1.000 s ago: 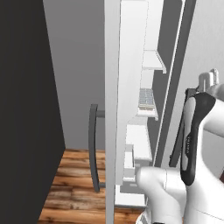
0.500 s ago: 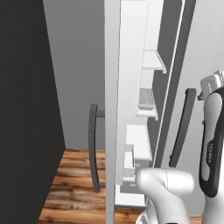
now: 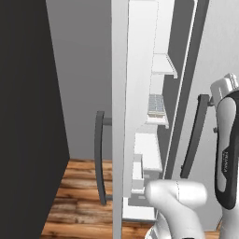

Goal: The ice cube tray has been filled with water. Take the tray and place it in the freezer to make ice. Close the freezer door after placing the tray.

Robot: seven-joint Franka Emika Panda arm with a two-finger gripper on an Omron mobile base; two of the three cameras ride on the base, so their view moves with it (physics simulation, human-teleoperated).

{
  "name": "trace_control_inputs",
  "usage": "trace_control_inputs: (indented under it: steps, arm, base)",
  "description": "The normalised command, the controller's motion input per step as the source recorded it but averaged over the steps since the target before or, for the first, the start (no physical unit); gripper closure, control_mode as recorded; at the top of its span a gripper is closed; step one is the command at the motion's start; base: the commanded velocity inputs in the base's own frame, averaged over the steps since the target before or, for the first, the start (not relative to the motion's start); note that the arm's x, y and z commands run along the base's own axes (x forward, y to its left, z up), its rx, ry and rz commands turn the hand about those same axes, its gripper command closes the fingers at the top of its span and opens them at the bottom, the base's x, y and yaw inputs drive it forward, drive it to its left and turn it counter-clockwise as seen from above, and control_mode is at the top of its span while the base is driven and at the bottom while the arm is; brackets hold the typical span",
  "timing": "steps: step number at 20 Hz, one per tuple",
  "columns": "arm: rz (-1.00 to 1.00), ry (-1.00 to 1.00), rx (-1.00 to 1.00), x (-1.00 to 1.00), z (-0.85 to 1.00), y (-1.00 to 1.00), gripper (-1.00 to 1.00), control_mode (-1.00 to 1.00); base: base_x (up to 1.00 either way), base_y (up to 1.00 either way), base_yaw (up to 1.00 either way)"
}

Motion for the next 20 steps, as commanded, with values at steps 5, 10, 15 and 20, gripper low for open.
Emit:
trace_control_inputs:
  steps: [5, 10, 15, 20]
  arm:
    - [0.0, 0.0, 0.0, 0.02, -0.28, 0.04, -1.0, 1.0]
    - [0.0, 0.0, 0.0, 0.0, 0.0, 0.0, -1.0, 1.0]
    - [0.0, 0.0, 0.0, 0.0, 0.0, 0.0, -1.0, 1.0]
    - [0.0, 0.0, 0.0, 0.0, 0.0, 0.0, -1.0, 1.0]
  base:
    - [0.0, 0.07, -0.01]
    - [-0.34, 0.31, -0.1]
    - [-0.47, 0.42, -0.19]
    - [-0.12, 0.7, -0.21]
